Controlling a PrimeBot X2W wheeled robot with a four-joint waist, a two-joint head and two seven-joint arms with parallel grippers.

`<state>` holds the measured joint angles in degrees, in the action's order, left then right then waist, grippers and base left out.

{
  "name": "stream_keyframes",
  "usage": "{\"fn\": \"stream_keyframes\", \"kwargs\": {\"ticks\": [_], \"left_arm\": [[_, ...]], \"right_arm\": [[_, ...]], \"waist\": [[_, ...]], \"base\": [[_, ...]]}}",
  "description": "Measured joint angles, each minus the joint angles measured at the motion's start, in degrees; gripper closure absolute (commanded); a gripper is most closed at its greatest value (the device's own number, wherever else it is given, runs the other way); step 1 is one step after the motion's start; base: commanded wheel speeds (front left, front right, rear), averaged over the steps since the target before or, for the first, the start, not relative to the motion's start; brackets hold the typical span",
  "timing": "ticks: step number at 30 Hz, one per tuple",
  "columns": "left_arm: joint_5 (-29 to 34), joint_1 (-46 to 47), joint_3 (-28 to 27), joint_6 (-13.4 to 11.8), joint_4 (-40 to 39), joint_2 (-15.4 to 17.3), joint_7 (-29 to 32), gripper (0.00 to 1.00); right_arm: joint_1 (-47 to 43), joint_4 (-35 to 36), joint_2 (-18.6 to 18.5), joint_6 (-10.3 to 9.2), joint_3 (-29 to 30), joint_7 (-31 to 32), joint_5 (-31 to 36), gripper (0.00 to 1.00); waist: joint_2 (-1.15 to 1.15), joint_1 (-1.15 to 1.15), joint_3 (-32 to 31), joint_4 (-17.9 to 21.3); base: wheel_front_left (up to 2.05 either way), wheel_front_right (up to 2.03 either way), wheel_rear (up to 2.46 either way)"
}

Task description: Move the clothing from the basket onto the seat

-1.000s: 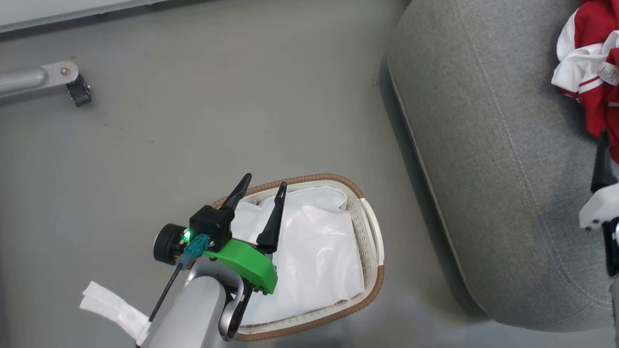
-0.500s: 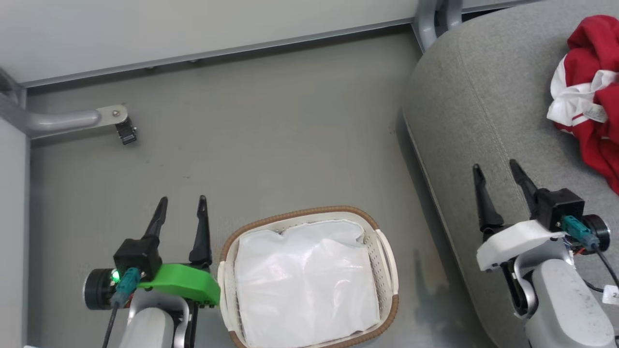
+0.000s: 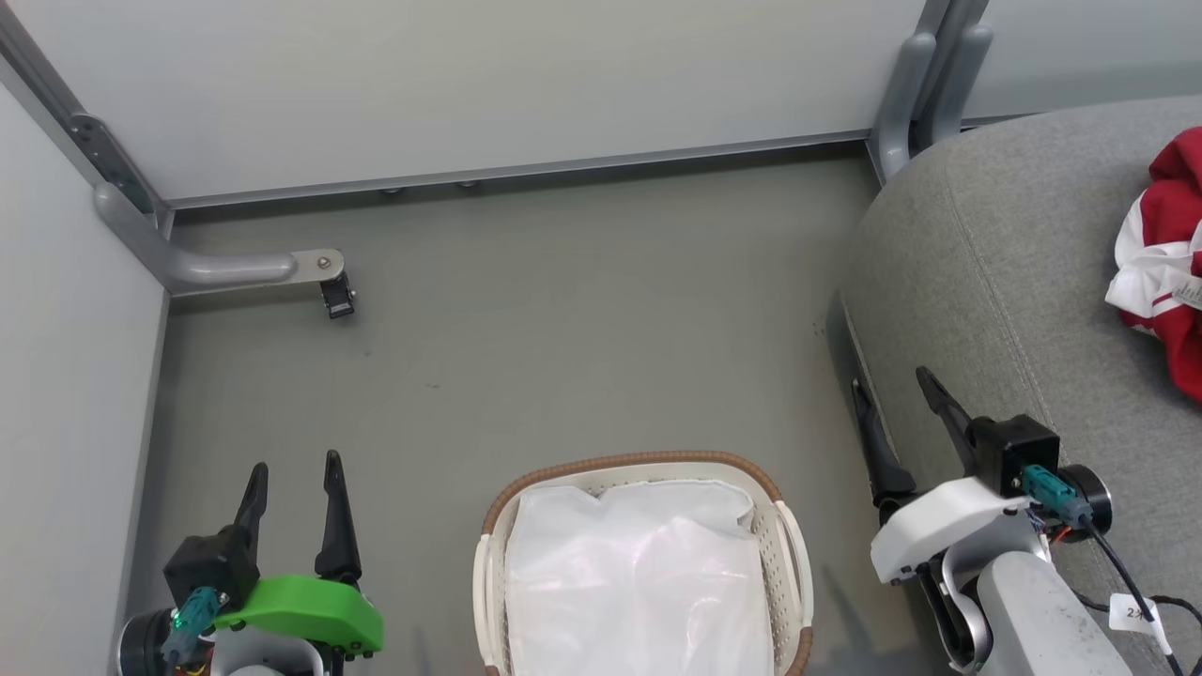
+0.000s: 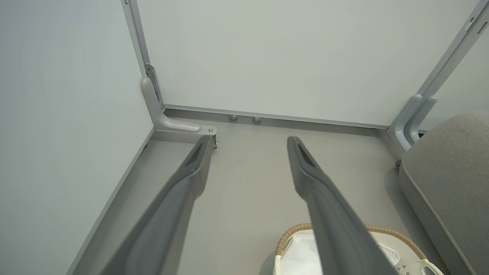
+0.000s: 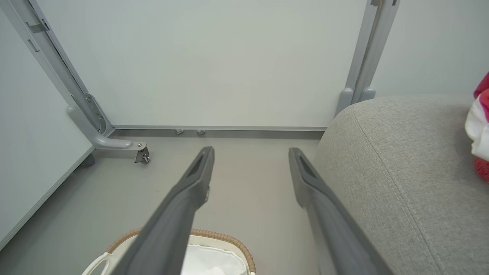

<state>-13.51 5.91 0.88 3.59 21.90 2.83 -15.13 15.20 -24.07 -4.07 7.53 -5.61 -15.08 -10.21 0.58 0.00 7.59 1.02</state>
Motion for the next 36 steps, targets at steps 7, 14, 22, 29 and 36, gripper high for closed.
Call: {"fn": "stream_keyframes", "kwargs": {"ticks": [7, 14, 22, 29, 36], "left_arm": [[-1.09, -2.21, -0.82, 0.43, 0.49, -0.05, 0.02, 1.0], [-3.71, -2.41, -1.1, 0.44, 2.59, -0.38, 1.26, 1.0], [-12.02, -2.41, -1.75, 0.74, 1.7, -0.37, 3.49, 1.0], [-18.73, -2.4, -2.25, 0.97, 0.59, -0.37, 5.09, 1.0], [-24.63, -2.37, -2.71, 1.35, -0.21, -0.37, 6.71, 1.0]], "right_arm": [[-2.33, -1.38, 0.15, 0.0, 0.52, 0.02, -0.44, 1.0], [-4.09, -3.22, 0.77, 0.0, 0.9, 1.26, -3.14, 1.0], [-4.15, -1.92, 0.78, 0.0, 2.1, 3.53, -11.93, 1.0], [-4.75, -0.66, 0.85, 0.0, 3.07, 5.25, -18.85, 1.0], [-5.21, 0.38, 0.91, 0.0, 3.91, 6.84, -25.19, 1.0]], "waist": [[0.0, 0.0, -2.39, -0.48], [0.0, 0.0, -2.57, -0.51], [0.0, 0.0, -2.89, -0.55], [0.0, 0.0, -3.18, -0.57], [0.0, 0.0, -3.45, -0.6]], "base": [[0.0, 0.0, 0.0], [0.0, 0.0, 0.0], [0.0, 0.0, 0.0], [0.0, 0.0, 0.0], [0.0, 0.0, 0.0]]}}
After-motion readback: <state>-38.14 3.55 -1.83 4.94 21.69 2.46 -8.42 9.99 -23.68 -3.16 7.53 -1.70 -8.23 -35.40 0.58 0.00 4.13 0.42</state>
